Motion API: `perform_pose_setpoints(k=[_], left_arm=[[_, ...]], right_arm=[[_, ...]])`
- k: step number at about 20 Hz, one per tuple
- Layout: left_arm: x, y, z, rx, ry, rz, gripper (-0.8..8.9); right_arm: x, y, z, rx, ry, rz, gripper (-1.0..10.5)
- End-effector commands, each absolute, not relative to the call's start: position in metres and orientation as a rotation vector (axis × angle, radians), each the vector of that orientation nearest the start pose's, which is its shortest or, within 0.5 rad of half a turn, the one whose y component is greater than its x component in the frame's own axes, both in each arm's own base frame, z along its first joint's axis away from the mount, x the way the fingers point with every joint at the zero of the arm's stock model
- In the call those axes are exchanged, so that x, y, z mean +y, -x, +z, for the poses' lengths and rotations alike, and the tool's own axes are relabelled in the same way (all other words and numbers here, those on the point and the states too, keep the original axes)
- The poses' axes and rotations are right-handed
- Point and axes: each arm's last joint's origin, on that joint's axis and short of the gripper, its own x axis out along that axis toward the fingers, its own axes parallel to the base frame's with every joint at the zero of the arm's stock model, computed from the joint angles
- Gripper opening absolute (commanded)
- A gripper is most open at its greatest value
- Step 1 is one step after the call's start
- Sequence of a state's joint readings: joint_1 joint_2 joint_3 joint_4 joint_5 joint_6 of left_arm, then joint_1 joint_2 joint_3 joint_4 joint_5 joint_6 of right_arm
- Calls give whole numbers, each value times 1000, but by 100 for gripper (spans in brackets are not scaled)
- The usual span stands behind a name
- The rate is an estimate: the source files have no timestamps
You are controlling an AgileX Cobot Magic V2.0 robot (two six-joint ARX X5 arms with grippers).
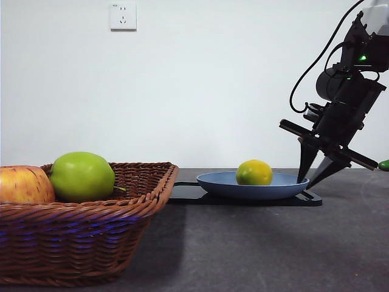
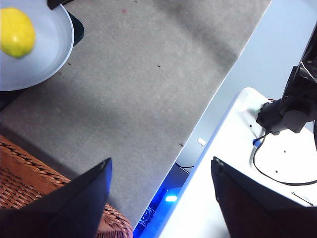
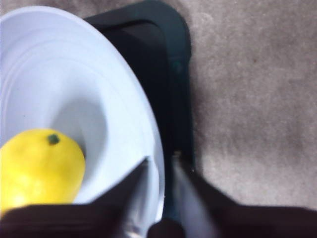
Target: Take the lemon from the basket,put the lemon in the plate,hand out the plate
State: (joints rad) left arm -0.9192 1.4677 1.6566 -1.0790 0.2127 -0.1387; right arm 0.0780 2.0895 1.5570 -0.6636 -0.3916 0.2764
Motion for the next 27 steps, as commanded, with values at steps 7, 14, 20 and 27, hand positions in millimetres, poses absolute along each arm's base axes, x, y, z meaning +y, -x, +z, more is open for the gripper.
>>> perform_pose_setpoints(k=[7,14,20,27], left_arm=[[-234,-169,401,861,-264,-970,345],[-235,-175,404,743,-363,-916,136],[-231,-184,406,667,-441,-858,6],[-197,-214,398,746,-425,-730,6]], right_arm=[[40,-417,195,1259,-382,273,231],[39,-378,248,1307,-306,321,83],[43,-333,298,1308,-220,389,4],[67,-230,383,954,51,324,5]])
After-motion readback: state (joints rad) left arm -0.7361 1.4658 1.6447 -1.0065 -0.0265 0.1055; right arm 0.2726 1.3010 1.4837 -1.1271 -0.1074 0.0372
